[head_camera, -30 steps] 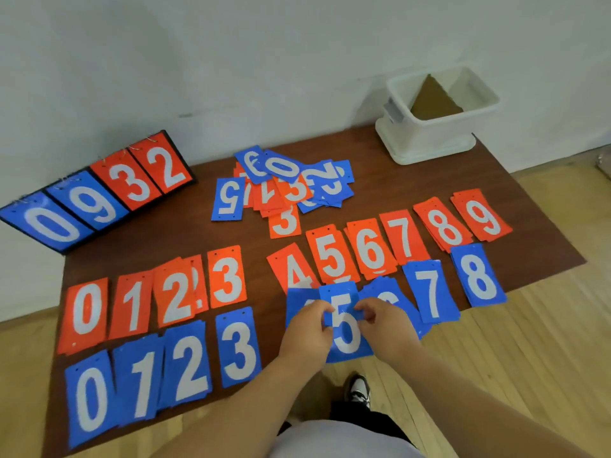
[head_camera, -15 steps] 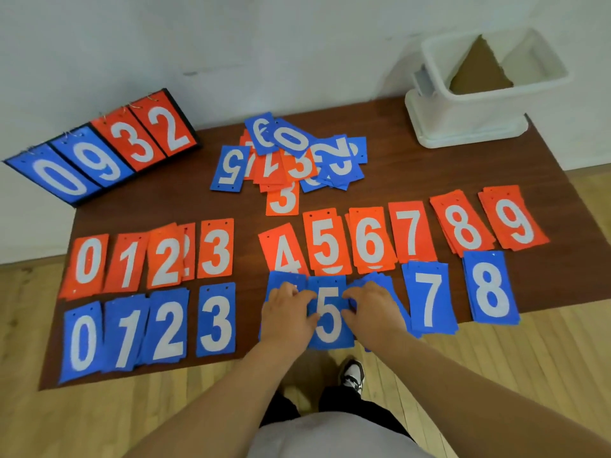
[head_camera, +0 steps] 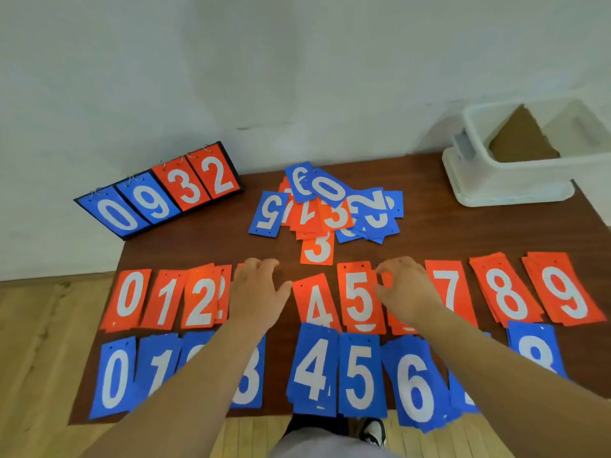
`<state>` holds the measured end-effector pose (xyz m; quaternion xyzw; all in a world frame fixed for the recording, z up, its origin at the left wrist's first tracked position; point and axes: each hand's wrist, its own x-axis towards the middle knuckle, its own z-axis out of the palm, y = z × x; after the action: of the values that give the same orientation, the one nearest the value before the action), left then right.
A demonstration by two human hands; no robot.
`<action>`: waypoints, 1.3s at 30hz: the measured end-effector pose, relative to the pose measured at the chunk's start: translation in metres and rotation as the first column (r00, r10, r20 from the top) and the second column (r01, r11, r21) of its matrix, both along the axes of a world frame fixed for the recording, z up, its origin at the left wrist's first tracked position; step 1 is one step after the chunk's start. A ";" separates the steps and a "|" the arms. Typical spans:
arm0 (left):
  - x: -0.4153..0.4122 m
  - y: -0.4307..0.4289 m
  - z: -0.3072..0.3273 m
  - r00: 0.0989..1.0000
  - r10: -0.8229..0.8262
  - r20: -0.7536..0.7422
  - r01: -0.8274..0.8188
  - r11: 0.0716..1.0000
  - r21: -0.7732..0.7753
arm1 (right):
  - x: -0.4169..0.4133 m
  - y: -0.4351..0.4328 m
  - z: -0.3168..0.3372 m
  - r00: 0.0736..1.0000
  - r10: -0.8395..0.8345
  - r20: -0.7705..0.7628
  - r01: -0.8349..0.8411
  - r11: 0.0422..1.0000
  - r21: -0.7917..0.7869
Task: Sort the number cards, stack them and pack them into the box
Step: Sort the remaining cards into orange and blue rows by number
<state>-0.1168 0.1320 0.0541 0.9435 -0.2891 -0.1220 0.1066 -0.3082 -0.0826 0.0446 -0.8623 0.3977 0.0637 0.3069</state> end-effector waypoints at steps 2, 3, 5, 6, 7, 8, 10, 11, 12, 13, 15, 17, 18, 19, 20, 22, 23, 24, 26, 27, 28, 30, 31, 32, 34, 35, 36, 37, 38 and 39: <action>0.031 -0.009 -0.005 0.999 0.045 -0.006 -0.045 0.999 0.001 | 0.019 -0.017 -0.003 0.999 -0.036 -0.034 0.036 0.999 0.009; 0.047 -0.014 -0.008 0.997 0.078 -0.019 -0.078 0.997 0.008 | 0.029 -0.026 -0.005 0.997 -0.058 -0.049 0.058 0.998 0.011; 0.078 -0.026 -0.014 0.989 0.140 -0.052 -0.138 0.990 0.037 | 0.053 -0.045 -0.012 0.993 -0.098 -0.071 0.098 0.995 -0.010; 0.093 -0.032 -0.018 0.985 0.156 -0.068 -0.153 0.987 0.053 | 0.066 -0.056 -0.016 0.989 -0.131 -0.072 0.130 0.991 -0.018; 0.107 -0.039 -0.021 0.982 0.169 -0.083 -0.164 0.984 0.066 | 0.079 -0.066 -0.020 0.984 -0.168 -0.066 0.167 0.986 -0.023; 0.120 -0.045 -0.026 0.979 0.179 -0.097 -0.173 0.983 0.067 | 0.092 -0.076 -0.025 0.976 -0.208 -0.059 0.206 0.978 -0.026; 0.142 -0.059 -0.038 0.973 0.196 -0.121 -0.191 0.980 0.055 | 0.116 -0.094 -0.033 0.954 -0.290 -0.082 0.287 0.957 -0.038; 0.150 -0.066 -0.044 0.971 0.203 -0.130 -0.197 0.979 0.051 | 0.126 -0.101 -0.038 0.938 -0.327 -0.110 0.323 0.945 -0.053; 0.157 -0.073 -0.051 0.967 0.212 -0.141 -0.208 0.977 0.044 | 0.134 -0.107 -0.044 0.921 -0.363 -0.144 0.358 0.932 -0.063; 0.162 -0.079 -0.057 0.961 0.227 -0.156 -0.224 0.974 0.037 | 0.140 -0.111 -0.050 0.903 -0.387 -0.186 0.378 0.922 -0.081; 0.167 -0.089 -0.069 0.951 0.257 -0.173 -0.256 0.966 0.030 | 0.147 -0.117 -0.063 0.872 -0.407 -0.271 0.392 0.913 -0.112; 0.166 -0.092 -0.078 0.949 0.266 -0.168 -0.269 0.963 0.006 | 0.149 -0.121 -0.073 0.843 -0.463 -0.275 0.457 0.885 -0.089; 0.166 -0.092 -0.083 0.949 0.269 -0.166 -0.276 0.961 -0.022 | 0.150 -0.122 -0.075 0.828 -0.493 -0.265 0.496 0.866 -0.064; 0.166 -0.091 -0.087 0.948 0.272 -0.164 -0.283 0.958 -0.046 | 0.149 -0.122 -0.076 0.816 -0.515 -0.262 0.523 0.851 -0.043; 0.166 -0.090 -0.090 0.946 0.280 -0.160 -0.293 0.954 -0.059 | 0.147 -0.123 -0.077 0.809 -0.526 -0.260 0.538 0.842 -0.032; 0.166 -0.090 -0.091 0.939 0.305 -0.160 -0.317 0.946 -0.059 | 0.140 -0.122 -0.075 0.807 -0.544 -0.231 0.554 0.832 -0.026; 0.166 -0.091 -0.090 0.934 0.321 -0.159 -0.332 0.942 -0.051 | 0.135 -0.121 -0.074 0.806 -0.559 -0.197 0.566 0.824 -0.022; 0.166 -0.092 -0.089 0.928 0.335 -0.161 -0.347 0.937 -0.046 | 0.131 -0.120 -0.073 0.801 -0.578 -0.157 0.584 0.812 -0.012; 0.165 -0.094 -0.085 0.922 0.340 -0.185 -0.358 0.930 -0.078 | 0.121 -0.117 -0.068 0.785 -0.615 -0.080 0.617 0.787 0.007; 0.164 -0.094 -0.084 0.924 0.323 -0.205 -0.351 0.929 -0.117 | 0.116 -0.116 -0.064 0.768 -0.639 -0.045 0.640 0.768 0.016; 0.164 -0.094 -0.083 0.927 0.300 -0.225 -0.339 0.927 -0.159 | 0.111 -0.114 -0.059 0.744 -0.668 -0.012 0.668 0.743 0.024; 0.162 -0.093 -0.080 0.926 0.269 -0.264 -0.327 0.921 -0.210 | 0.101 -0.111 -0.048 0.688 -0.724 0.055 0.723 0.690 0.042; 0.161 -0.093 -0.076 0.925 0.266 -0.272 -0.330 0.918 -0.223 | 0.095 -0.108 -0.042 0.653 -0.752 0.093 0.750 0.659 0.061; 0.159 -0.093 -0.071 0.923 0.265 -0.279 -0.333 0.913 -0.235 | 0.088 -0.105 -0.036 0.614 -0.778 0.134 0.776 0.626 0.080; 0.151 -0.090 -0.055 0.911 0.261 -0.319 -0.352 0.895 -0.274 | 0.073 -0.097 -0.023 0.538 -0.814 0.218 0.812 0.570 0.125; 0.145 -0.088 -0.044 0.900 0.252 -0.356 -0.366 0.881 -0.300 | 0.065 -0.091 -0.014 0.512 -0.819 0.259 0.815 0.558 0.155; 0.137 -0.084 -0.030 0.888 0.237 -0.395 -0.376 0.868 -0.324 | 0.057 -0.084 -0.006 0.498 -0.816 0.294 0.808 0.560 0.187; 0.127 -0.079 -0.016 0.877 0.217 -0.428 -0.379 0.860 -0.341 | 0.048 -0.076 0.003 0.489 -0.812 0.319 0.795 0.565 0.220; 0.115 -0.073 -0.002 0.868 0.192 -0.458 -0.378 0.854 -0.357 | 0.039 -0.067 0.011 0.481 -0.809 0.338 0.777 0.572 0.262; 0.101 -0.064 0.012 0.853 0.163 -0.495 -0.378 0.847 -0.374 | 0.031 -0.056 0.020 0.477 -0.808 0.347 0.753 0.579 0.312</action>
<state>-0.0154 0.0675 0.0657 0.8694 -0.1374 -0.2460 0.4058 -0.2772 -0.1383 0.0647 -0.5553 0.6583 -0.2629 0.4351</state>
